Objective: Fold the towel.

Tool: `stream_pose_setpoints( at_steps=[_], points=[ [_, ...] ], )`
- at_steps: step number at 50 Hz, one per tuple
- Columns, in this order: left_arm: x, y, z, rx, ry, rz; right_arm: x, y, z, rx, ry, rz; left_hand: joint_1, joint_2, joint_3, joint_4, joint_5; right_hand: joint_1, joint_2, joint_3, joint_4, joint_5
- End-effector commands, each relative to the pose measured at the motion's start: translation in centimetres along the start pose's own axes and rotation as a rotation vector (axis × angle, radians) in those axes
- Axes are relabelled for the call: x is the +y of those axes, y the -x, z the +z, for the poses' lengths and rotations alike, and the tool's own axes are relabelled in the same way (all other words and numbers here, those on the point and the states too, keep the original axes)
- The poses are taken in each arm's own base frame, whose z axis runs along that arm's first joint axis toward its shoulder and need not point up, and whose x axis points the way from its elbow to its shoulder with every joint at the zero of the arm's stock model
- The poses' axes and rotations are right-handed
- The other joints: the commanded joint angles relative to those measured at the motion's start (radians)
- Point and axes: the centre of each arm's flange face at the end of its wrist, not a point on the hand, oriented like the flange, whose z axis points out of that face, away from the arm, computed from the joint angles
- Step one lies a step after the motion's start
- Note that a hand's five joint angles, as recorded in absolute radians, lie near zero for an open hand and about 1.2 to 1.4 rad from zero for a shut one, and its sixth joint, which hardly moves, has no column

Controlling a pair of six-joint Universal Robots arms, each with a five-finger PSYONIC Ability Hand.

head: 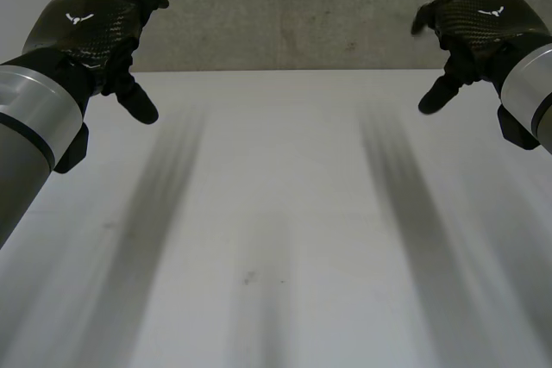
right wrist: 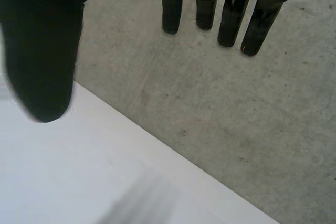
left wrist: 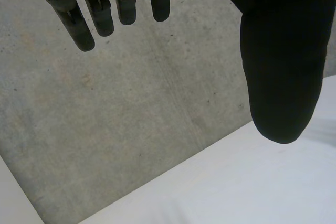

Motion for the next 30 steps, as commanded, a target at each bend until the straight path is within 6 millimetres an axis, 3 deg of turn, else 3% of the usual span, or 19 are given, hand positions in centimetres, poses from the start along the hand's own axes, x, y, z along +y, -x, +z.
stream_pose_setpoints(
  at_steps=[1,3,5,23,30],
  points=[
    [0.0,0.0,0.0,0.000,0.001,0.000,0.0,0.4,-0.1,-0.023,-0.005,0.004,0.004,0.013,0.012,0.010,-0.026,0.710,0.714,0.735,0.723,0.727],
    [0.1,0.0,0.0,0.000,0.002,0.000,0.1,0.8,0.0,-0.061,-0.018,0.004,0.001,0.010,0.009,0.007,-0.029,1.020,1.024,1.045,1.033,1.037],
    [0.0,0.0,0.0,0.000,-0.001,0.000,0.1,0.9,0.0,-0.079,-0.021,0.005,0.001,0.010,0.009,0.007,-0.029,1.099,1.103,1.124,1.112,1.116],
    [0.0,0.0,0.0,-0.002,-0.005,0.000,0.0,1.7,-0.1,-0.182,-0.034,0.090,0.004,0.013,0.012,0.010,-0.026,1.099,1.104,1.125,1.112,1.117],
    [0.0,0.0,0.1,-0.003,-0.008,0.001,-0.6,1.5,0.4,-0.211,-0.088,0.254,0.001,0.010,0.009,0.007,-0.029,1.099,1.104,1.125,1.112,1.117]
  ],
)
